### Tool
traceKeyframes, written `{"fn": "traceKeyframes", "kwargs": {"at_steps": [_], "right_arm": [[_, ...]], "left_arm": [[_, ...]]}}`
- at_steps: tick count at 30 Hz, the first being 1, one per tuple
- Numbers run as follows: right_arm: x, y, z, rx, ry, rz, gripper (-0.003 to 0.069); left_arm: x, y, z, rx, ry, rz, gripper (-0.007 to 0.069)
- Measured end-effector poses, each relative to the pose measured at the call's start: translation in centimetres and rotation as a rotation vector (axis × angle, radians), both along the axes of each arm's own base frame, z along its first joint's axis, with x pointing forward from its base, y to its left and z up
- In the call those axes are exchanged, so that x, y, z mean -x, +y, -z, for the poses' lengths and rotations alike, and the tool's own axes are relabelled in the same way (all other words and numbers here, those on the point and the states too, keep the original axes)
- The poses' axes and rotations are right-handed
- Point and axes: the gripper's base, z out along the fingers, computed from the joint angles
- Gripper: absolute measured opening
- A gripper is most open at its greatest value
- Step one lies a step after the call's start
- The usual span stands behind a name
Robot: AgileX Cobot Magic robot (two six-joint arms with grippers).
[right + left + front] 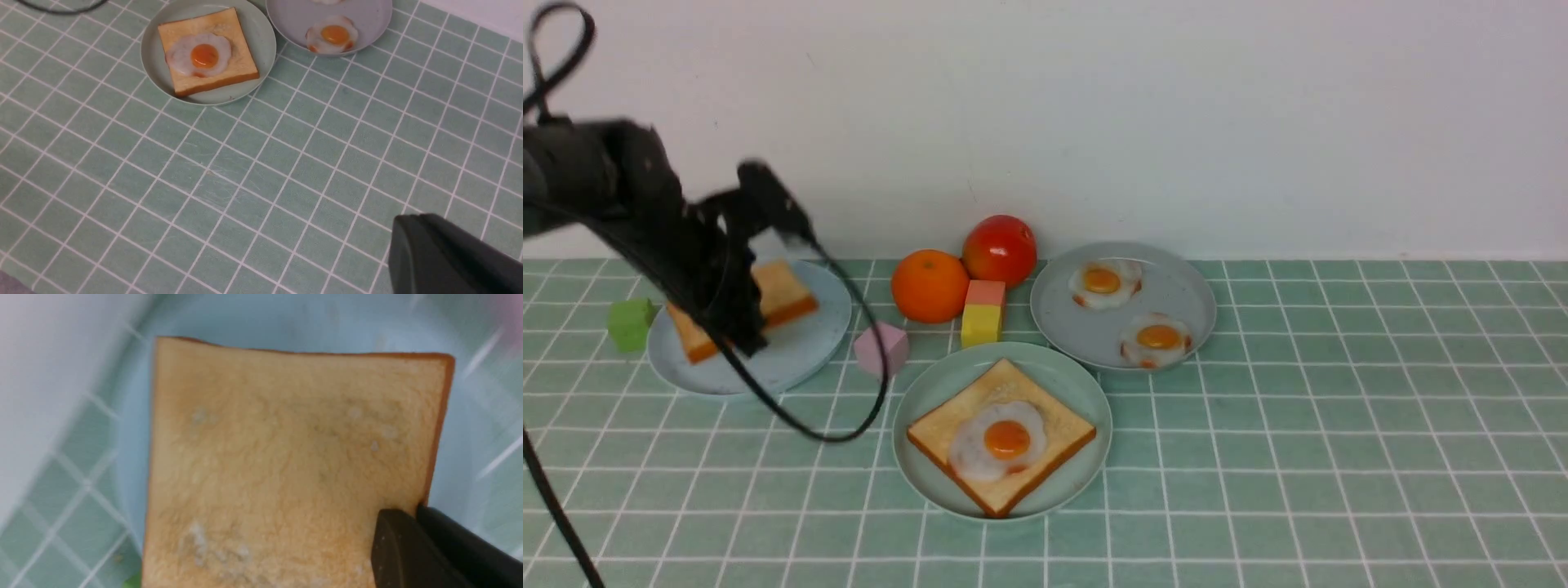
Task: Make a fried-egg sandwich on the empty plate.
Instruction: Use the left arm to place a slice of bread on the fried egg in the middle
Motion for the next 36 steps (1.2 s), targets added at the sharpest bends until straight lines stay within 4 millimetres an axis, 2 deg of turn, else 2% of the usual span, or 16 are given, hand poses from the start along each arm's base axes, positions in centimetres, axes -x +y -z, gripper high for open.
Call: {"fn": "traceKeyframes", "kwargs": {"at_steps": [3,4,5,6,7,11,13,15,16,20,26,30,36], "right_arm": [[0.0,0.0,0.0,0.006,-0.006,0.000,0.0018],[0.0,0.0,0.0,0.007,-0.007,0.000,0.0018],[-0.1,-0.1,0.0,0.010,-0.010,0.002,0.0019],[-0.1,-0.1,0.0,0.014,-0.013,0.000,0.0019],[-0.1,-0.1,0.0,0.022,-0.019,-0.004,0.0019],[-0.1,-0.1,0.0,0.029,-0.024,-0.008,0.0022],[-0.1,-0.2,-0.1,0.029,-0.025,-0.008,0.0024],[0.0,-0.3,-0.1,0.023,-0.027,-0.010,0.0029],[0.1,-0.4,-0.2,0.019,-0.028,-0.010,0.0030],[0.5,-0.7,-0.3,0.001,-0.032,-0.015,0.0032],[1.4,-1.3,-0.6,-0.049,-0.029,-0.033,0.0036],[1.7,-1.6,-0.7,-0.063,-0.032,-0.037,0.0040],[1.9,-1.6,-0.7,-0.076,-0.025,-0.045,0.0043]], "left_arm": [[2.0,-3.2,-3.4,0.107,-0.008,-0.078,0.0000],[2.1,-3.5,-3.6,0.115,-0.004,-0.083,0.0000],[3.4,-5.5,-4.6,0.163,0.031,-0.117,0.0000],[3.9,-6.5,-4.8,0.178,0.051,-0.129,0.0000],[5.2,-8.8,-5.1,0.202,0.103,-0.153,0.0000],[8.6,-15.1,-3.7,0.187,0.187,-0.169,0.0000],[9.2,-16.4,-3.3,0.171,0.188,-0.153,-0.0001],[10.3,-19.1,-2.2,0.127,0.172,-0.096,-0.0006],[10.4,-19.7,-1.8,0.118,0.168,-0.079,-0.0007],[10.7,-21.7,0.0,0.091,0.165,-0.028,-0.0006],[10.0,-22.5,2.8,0.042,0.187,0.000,-0.0006],[9.8,-22.7,3.5,0.039,0.186,0.008,-0.0006],[9.7,-22.8,3.6,0.048,0.183,0.009,0.0019]]}}
